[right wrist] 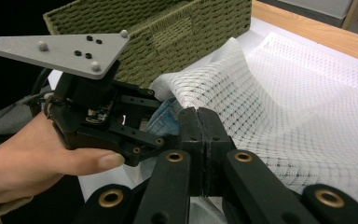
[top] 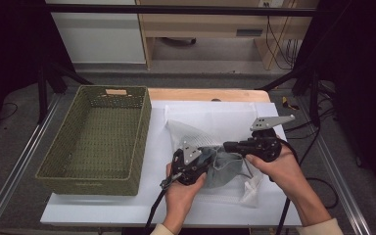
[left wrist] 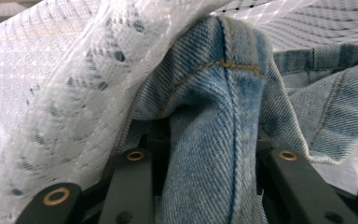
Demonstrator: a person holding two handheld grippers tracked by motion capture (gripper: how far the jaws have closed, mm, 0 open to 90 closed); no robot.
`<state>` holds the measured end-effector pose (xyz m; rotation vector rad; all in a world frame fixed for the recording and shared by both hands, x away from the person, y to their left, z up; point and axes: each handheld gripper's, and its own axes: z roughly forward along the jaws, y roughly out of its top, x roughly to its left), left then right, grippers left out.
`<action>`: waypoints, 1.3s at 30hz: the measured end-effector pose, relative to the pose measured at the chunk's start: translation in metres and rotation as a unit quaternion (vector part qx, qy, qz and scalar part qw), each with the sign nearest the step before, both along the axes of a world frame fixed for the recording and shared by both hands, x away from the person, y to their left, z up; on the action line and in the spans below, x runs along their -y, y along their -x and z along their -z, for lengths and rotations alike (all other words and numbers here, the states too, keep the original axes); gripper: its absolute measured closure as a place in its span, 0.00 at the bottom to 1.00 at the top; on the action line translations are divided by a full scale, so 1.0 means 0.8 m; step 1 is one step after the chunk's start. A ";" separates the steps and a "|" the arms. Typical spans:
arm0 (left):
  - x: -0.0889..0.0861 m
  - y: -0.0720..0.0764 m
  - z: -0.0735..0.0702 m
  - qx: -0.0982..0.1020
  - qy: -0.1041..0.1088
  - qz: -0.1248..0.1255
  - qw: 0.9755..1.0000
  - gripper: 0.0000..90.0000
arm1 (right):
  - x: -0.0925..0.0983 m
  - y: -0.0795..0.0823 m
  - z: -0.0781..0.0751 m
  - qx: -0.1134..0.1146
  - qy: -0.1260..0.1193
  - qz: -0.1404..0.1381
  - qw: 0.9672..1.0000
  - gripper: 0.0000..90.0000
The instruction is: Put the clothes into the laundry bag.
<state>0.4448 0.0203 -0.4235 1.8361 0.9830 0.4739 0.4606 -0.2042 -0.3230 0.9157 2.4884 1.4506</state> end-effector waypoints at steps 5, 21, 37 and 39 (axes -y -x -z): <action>0.003 -0.004 0.004 0.003 -0.002 -0.030 1.000 0.68 | -0.004 -0.003 0.012 -0.010 -0.006 0.010 1.000 1.00; 0.013 -0.004 0.008 0.012 -0.003 0.013 1.000 0.35 | 0.007 -0.017 0.030 -0.014 -0.015 0.053 0.998 1.00; -0.034 0.011 -0.008 0.015 0.015 0.039 0.999 0.47 | -0.026 -0.025 0.038 -0.019 -0.012 0.049 0.999 1.00; -0.032 0.008 -0.006 0.007 0.030 0.034 0.999 0.51 | -0.028 -0.025 0.035 -0.020 -0.014 0.050 0.998 1.00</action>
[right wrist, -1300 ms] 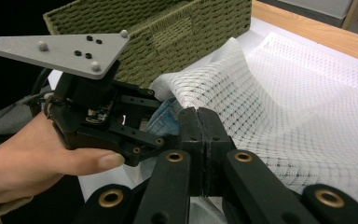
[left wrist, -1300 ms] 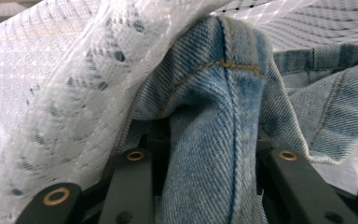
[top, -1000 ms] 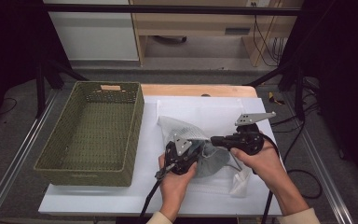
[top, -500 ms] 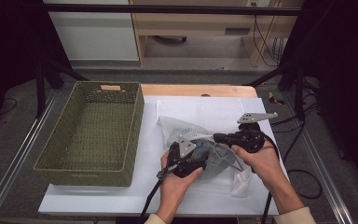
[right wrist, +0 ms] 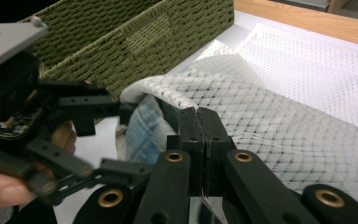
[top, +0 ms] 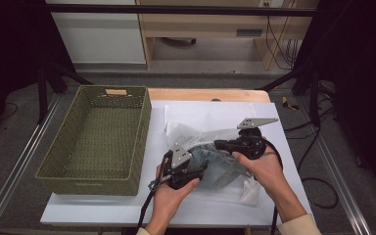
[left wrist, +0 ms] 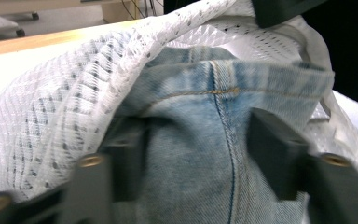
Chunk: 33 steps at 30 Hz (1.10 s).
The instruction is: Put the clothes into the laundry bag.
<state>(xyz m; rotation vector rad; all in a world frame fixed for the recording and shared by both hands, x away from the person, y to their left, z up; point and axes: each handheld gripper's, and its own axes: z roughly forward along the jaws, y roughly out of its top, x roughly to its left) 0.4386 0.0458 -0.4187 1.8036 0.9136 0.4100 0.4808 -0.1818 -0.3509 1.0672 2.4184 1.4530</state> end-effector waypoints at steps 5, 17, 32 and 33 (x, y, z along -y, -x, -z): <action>0.015 -0.017 0.009 0.005 -0.011 -0.034 0.999 0.65 | 0.001 -0.001 -0.006 0.007 0.002 -0.005 1.000 1.00; 0.013 -0.020 0.013 0.021 -0.034 -0.022 0.999 0.41 | 0.002 0.002 0.003 0.006 0.011 -0.003 1.000 1.00; -0.024 0.043 -0.011 0.052 -0.015 0.020 0.998 0.34 | -0.014 0.016 -0.001 0.018 0.012 -0.022 1.000 1.00; -0.025 0.048 -0.012 0.056 -0.012 0.022 0.998 0.34 | -0.015 0.018 -0.002 0.018 0.011 -0.023 1.000 1.00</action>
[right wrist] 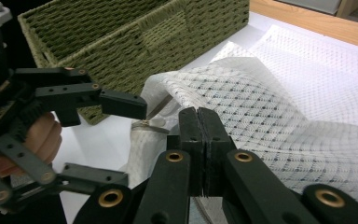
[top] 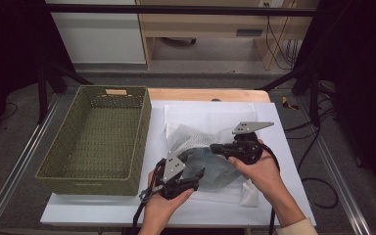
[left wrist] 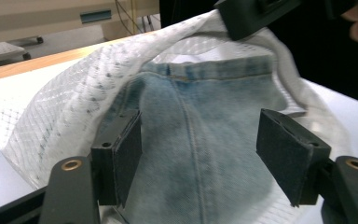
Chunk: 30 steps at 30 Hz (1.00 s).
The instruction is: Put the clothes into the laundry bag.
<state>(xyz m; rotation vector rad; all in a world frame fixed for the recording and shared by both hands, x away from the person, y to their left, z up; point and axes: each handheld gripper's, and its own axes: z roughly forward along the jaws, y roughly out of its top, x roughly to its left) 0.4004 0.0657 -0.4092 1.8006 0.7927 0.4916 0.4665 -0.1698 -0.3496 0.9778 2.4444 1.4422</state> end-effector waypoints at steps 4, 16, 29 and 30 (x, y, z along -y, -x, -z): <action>-0.007 0.019 -0.002 0.013 -0.006 0.010 1.000 0.34 | -0.003 0.007 -0.002 0.002 -0.002 -0.006 1.000 1.00; -0.035 0.039 0.013 0.004 -0.027 0.004 1.000 0.44 | -0.022 0.017 0.001 0.009 -0.009 -0.021 1.000 1.00; -0.046 0.037 0.028 -0.033 -0.024 0.000 0.999 0.66 | -0.025 0.026 0.017 0.016 -0.003 -0.030 0.999 1.00; -0.037 0.038 0.032 -0.044 -0.036 0.010 0.998 0.73 | -0.021 0.030 0.021 0.016 0.000 -0.028 0.999 1.00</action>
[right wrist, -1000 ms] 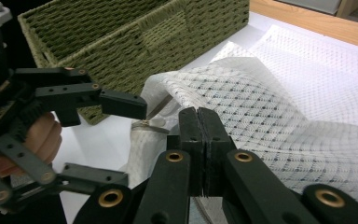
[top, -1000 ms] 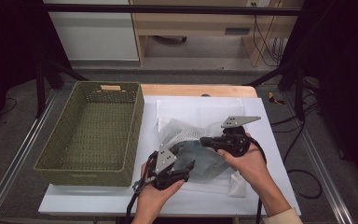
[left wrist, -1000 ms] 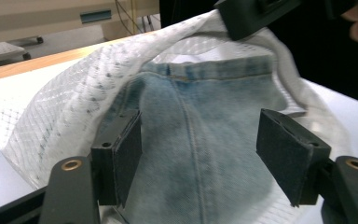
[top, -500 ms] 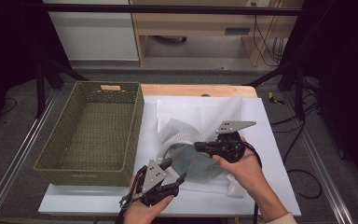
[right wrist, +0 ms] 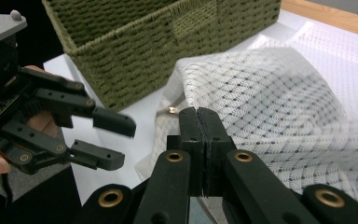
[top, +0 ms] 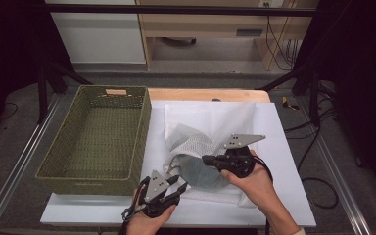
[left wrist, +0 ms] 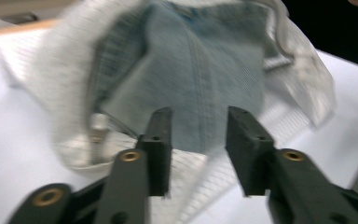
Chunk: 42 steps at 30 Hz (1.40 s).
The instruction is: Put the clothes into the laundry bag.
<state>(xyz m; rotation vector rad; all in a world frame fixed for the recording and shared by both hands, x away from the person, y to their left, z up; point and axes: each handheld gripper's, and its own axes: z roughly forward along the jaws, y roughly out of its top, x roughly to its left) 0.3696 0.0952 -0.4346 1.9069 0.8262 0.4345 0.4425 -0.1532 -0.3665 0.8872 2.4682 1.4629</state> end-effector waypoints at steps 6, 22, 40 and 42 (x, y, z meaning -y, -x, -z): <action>0.034 -0.005 0.016 -0.037 -0.021 0.031 0.999 0.91 | 0.012 -0.001 0.009 0.001 -0.002 0.012 1.000 1.00; 0.089 -0.045 0.052 -0.082 -0.085 0.027 0.993 1.00 | 0.029 -0.004 0.017 -0.003 -0.014 0.028 1.000 1.00; 0.097 -0.078 0.043 -0.060 -0.056 0.001 0.997 1.00 | 0.029 -0.006 0.027 -0.004 0.004 0.049 0.999 1.00; 0.098 -0.081 0.042 -0.058 -0.055 0.000 0.997 1.00 | 0.029 -0.008 0.033 -0.002 0.018 0.065 0.998 1.00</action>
